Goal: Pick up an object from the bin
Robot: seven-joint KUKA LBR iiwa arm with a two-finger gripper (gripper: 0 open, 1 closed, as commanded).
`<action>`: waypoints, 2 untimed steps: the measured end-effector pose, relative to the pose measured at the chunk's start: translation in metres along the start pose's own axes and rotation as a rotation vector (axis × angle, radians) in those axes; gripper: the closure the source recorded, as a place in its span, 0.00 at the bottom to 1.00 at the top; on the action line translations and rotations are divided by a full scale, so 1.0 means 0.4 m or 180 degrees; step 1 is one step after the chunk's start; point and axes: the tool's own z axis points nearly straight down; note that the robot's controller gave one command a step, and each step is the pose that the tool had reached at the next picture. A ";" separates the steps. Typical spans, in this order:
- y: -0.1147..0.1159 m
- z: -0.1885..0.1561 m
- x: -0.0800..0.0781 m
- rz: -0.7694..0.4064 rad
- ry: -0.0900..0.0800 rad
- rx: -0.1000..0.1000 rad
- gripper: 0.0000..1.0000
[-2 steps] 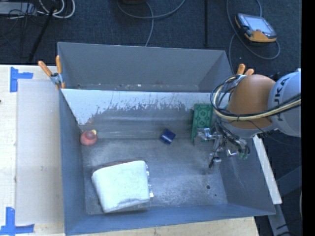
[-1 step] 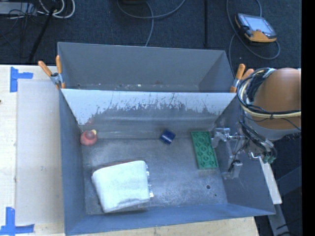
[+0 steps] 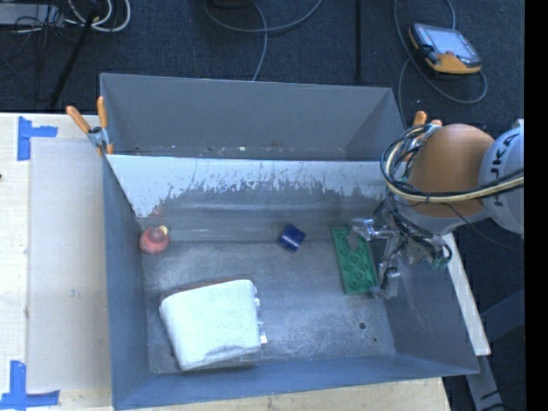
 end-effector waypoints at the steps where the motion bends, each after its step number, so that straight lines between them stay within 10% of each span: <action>1: 0.006 -0.001 0.127 -0.0460 -0.0005 0.0000 0.00; 2: 0.006 -0.006 0.125 -0.0461 -0.0003 0.0000 1.00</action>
Offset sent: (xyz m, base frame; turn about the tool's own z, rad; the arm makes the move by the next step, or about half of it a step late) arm -0.0503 -0.0109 0.0002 -0.1483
